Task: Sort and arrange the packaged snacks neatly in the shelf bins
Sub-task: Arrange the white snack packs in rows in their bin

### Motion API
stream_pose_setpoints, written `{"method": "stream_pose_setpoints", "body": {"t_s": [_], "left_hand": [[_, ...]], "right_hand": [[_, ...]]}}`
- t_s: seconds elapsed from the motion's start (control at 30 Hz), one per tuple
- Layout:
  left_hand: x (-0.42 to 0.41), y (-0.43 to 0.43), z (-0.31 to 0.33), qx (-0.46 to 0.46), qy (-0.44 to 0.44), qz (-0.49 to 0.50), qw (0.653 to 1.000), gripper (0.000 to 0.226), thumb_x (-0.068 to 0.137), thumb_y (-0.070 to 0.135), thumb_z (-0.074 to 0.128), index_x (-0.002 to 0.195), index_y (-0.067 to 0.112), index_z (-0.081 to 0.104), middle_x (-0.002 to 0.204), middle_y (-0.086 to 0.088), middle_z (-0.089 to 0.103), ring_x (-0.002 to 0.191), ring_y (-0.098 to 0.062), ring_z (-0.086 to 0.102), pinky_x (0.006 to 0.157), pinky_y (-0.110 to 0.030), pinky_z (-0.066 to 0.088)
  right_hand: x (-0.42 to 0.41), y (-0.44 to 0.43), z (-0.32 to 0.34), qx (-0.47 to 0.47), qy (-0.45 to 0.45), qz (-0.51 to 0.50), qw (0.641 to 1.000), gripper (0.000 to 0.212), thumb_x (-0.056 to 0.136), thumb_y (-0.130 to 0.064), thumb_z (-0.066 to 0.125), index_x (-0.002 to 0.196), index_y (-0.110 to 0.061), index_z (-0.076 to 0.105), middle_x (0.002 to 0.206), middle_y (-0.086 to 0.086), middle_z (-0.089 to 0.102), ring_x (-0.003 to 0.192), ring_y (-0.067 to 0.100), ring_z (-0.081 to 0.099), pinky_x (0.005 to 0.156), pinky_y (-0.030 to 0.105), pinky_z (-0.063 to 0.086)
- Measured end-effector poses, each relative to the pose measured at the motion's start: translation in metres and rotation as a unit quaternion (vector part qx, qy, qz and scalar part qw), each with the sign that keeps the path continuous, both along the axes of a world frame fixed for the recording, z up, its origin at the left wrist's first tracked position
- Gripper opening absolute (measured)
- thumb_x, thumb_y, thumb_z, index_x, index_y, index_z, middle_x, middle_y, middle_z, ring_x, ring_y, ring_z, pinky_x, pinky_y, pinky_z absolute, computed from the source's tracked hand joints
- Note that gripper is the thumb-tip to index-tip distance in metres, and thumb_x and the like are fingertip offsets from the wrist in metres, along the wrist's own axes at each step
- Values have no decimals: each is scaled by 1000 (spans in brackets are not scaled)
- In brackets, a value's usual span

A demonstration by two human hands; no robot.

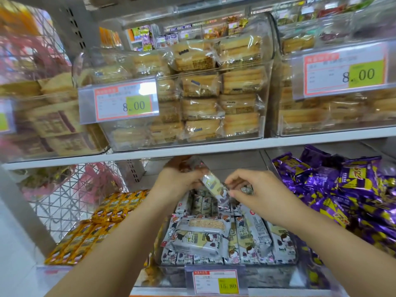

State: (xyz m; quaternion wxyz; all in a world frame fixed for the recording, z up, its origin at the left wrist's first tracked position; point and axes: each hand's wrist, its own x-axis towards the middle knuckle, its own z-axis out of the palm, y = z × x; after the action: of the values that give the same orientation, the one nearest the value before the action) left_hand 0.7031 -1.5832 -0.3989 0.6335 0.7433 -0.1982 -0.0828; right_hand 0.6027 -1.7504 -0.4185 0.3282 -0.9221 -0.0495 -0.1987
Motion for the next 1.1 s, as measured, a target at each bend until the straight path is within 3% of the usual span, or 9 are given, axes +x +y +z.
{"method": "stream_pose_setpoints", "body": {"t_s": [0.07, 0.13, 0.4, 0.5, 0.67, 0.73, 0.87, 1.0, 1.1], "left_hand": [[17, -4, -7, 96, -89, 60, 990, 17, 79, 8, 72, 84, 20, 62, 80, 7, 68, 67, -4, 64, 54, -10, 46], [37, -12, -14, 178, -125, 72, 973, 14, 76, 10, 70, 84, 18, 61, 84, 2, 69, 81, -16, 66, 69, -24, 54], [74, -39, -52, 301, -10, -23, 953, 16, 89, 8, 62, 99, 16, 52, 93, 0, 57, 84, -17, 61, 74, -27, 55], [84, -46, -59, 387, 10, -69, 919, 38, 90, 11, 63, 126, 11, 55, 125, -7, 58, 103, -22, 63, 84, -36, 57], [81, -53, -62, 524, -80, -144, 836, 24, 95, 11, 51, 113, 14, 66, 106, -7, 67, 86, -20, 65, 66, -26, 54], [94, -49, -59, 514, -69, -170, 838, 24, 95, 12, 52, 114, 16, 65, 104, -6, 67, 85, -18, 65, 72, -28, 54], [131, -31, -38, 267, 116, -120, 949, 30, 95, 4, 50, 124, 6, 57, 103, -11, 65, 60, -10, 68, 64, -23, 58], [143, -29, -44, 297, 194, -112, 928, 49, 90, 23, 63, 134, 10, 48, 128, -18, 55, 71, -24, 64, 83, -49, 55], [129, -42, -53, 299, 232, -90, 921, 55, 96, 31, 55, 141, 8, 36, 142, -19, 43, 104, -38, 61, 73, -41, 57]], "right_hand": [[2, -6, -1, -12, -1, -24, 1000, 16, 87, -24, 65, 99, -33, 62, 92, -24, 61, 90, -8, 57, 76, 2, 39], [2, -14, -1, -12, 1, -46, 999, 16, 87, -25, 64, 101, -32, 63, 91, -27, 58, 90, -9, 56, 77, 1, 40], [2, -22, -7, -60, 32, -68, 995, 13, 87, -27, 64, 99, -30, 67, 91, -21, 62, 90, -5, 56, 86, 16, 44], [2, -24, -7, -62, 36, -71, 995, 13, 87, -29, 64, 99, -30, 66, 89, -23, 60, 90, -4, 57, 85, 17, 43], [6, -25, -8, -61, 42, -79, 994, 15, 87, -29, 63, 101, -31, 67, 85, -27, 55, 88, -4, 55, 83, 17, 40], [7, -25, -8, -55, 41, -80, 994, 15, 87, -27, 63, 101, -30, 67, 83, -29, 54, 86, -6, 54, 81, 14, 39], [8, -23, -7, -52, 44, -76, 995, 16, 87, -25, 63, 102, -27, 69, 86, -26, 57, 88, -6, 56, 88, 18, 44], [9, -24, -7, -57, 43, -77, 994, 17, 87, -26, 62, 102, -28, 69, 89, -25, 59, 90, -5, 56, 88, 18, 44], [9, -24, -7, -61, 49, -76, 994, 17, 88, -28, 61, 103, -29, 68, 91, -25, 60, 91, -7, 56, 88, 16, 44]]}}
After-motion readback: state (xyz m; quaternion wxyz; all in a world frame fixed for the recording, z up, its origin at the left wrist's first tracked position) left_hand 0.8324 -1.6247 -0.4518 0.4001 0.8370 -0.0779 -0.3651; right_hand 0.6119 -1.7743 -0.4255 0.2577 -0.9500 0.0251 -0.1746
